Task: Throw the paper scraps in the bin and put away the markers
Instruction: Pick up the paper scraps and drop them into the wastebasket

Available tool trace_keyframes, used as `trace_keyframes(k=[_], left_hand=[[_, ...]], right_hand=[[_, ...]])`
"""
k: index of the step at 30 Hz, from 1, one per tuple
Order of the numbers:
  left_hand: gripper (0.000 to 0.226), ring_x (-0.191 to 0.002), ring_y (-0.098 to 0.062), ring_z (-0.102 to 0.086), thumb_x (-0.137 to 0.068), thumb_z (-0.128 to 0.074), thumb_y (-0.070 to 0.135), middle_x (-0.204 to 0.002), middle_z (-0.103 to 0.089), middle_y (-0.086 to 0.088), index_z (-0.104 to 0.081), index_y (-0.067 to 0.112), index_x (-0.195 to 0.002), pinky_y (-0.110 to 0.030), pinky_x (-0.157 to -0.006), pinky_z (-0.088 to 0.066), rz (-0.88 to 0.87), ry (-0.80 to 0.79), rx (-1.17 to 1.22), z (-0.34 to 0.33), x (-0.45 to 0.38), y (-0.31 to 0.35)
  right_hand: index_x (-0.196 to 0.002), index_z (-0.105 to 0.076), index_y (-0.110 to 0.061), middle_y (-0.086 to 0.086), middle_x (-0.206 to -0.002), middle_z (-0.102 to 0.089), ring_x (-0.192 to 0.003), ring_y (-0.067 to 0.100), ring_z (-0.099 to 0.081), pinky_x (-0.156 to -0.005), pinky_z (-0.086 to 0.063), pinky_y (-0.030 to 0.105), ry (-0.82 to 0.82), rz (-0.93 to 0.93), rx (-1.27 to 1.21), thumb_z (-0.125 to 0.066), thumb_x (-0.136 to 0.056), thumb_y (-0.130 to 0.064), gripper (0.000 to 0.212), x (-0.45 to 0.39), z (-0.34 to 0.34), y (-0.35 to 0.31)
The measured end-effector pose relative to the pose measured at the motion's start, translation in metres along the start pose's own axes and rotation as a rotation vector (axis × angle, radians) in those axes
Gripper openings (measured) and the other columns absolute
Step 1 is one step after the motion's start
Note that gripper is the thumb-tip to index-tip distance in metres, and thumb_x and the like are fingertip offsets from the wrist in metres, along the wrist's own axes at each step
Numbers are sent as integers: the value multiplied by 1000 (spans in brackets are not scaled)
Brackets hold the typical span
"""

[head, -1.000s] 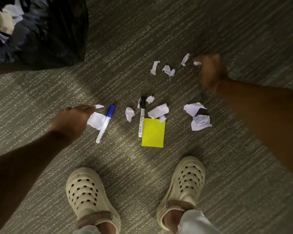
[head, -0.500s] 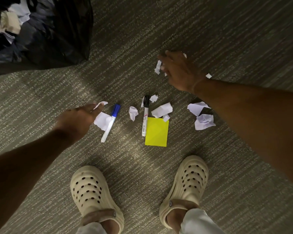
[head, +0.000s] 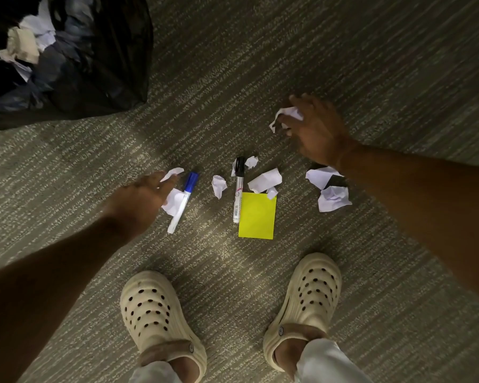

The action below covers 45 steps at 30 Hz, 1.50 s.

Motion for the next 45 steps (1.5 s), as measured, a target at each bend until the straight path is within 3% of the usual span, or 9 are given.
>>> trace_keyframes(k=[6, 13, 17, 21, 27, 31, 37, 42, 45], left_hand=[[79, -111, -45, -49, -76, -67, 37, -136, -38, -25, -31, 8, -139, -53, -72, -53, 84, 152, 139, 7, 0, 5], [88, -115, -43, -45, -80, -44, 67, -140, -38, -23, -21, 12, -144, -57, -73, -52, 121, 136, 141, -1, -3, 19], [82, -111, -43, -47, -81, -59, 53, -132, -43, -23, -25, 15, -144, -58, -68, -55, 126, 114, 107, -2, -4, 18], [75, -110, -41, -47, -84, -61, 45, -130, -46, -21, -30, 15, -145, -54, -67, -55, 110, 75, 130, -1, -6, 12], [61, -115, -41, -40, -87, -63, 30, -133, -44, -19, -40, 12, -141, -58, -77, -53, 53, 86, 214, 3, -4, 2], [51, -116, -42, -40, -87, -64, 21, -133, -45, -20, -49, 9, -134, -58, -81, -51, 64, 80, 249, 1, 0, 2], [53, -101, -44, -50, -73, -74, 0, -118, -55, -22, -56, 3, -123, -55, -73, -52, 12, 132, 205, -1, 0, -5], [42, -88, -43, -53, -61, -78, -7, -102, -60, -23, -65, -2, -101, -50, -74, -50, 30, 107, 190, 0, -6, -3], [24, -80, -39, -57, -66, -75, -6, -91, -61, -20, -69, -2, -88, -46, -69, -52, 36, 117, 232, 7, -9, -4]], right_hand=[[-152, -14, -23, 19, -160, -11, -145, 46, -10, -118, -15, 59, -14, -250, -199, -52, -85, -62, 86, -12, -12, 1], [-142, -43, -10, 19, -154, -29, -143, 36, -26, -115, -31, 45, 73, -142, -241, -47, -99, -25, 45, 5, -18, -14], [-147, -31, -14, 21, -155, -24, -137, 36, -35, -108, -42, 45, 133, -183, -298, -56, -94, -14, 59, 2, -8, -11], [-152, -15, -24, 15, -161, -8, -146, 37, -15, -116, -30, 45, 60, -64, -207, -59, -93, -15, 75, -23, 2, -22], [-147, -31, -9, 18, -155, -26, -143, 36, -24, -114, -33, 47, 21, 26, -84, -53, -93, -7, 58, -13, 1, -13], [-149, -22, -6, 21, -157, -17, -146, 37, -14, -118, -25, 47, -95, 39, 30, -43, -98, -12, 56, 10, -9, 1], [-130, -50, 2, 25, -138, -47, -122, 43, -49, -101, -46, 49, -13, -58, 1, -37, -99, -8, 35, 12, -2, 1], [-121, -59, 5, 26, -126, -58, -116, 40, -56, -101, -46, 46, -61, -105, 23, -39, -98, -2, 31, 4, -3, 3], [-117, -60, 5, 25, -120, -62, -112, 37, -59, -99, -47, 42, 65, -189, -93, -40, -98, -3, 29, 10, 7, 16]])
Point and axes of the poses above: each hand's wrist, its own x-axis away from the middle knuckle, its own z-axis out of the back of the hand, y = z × x, the point moved 3 cm from there along -x, towards the middle knuckle
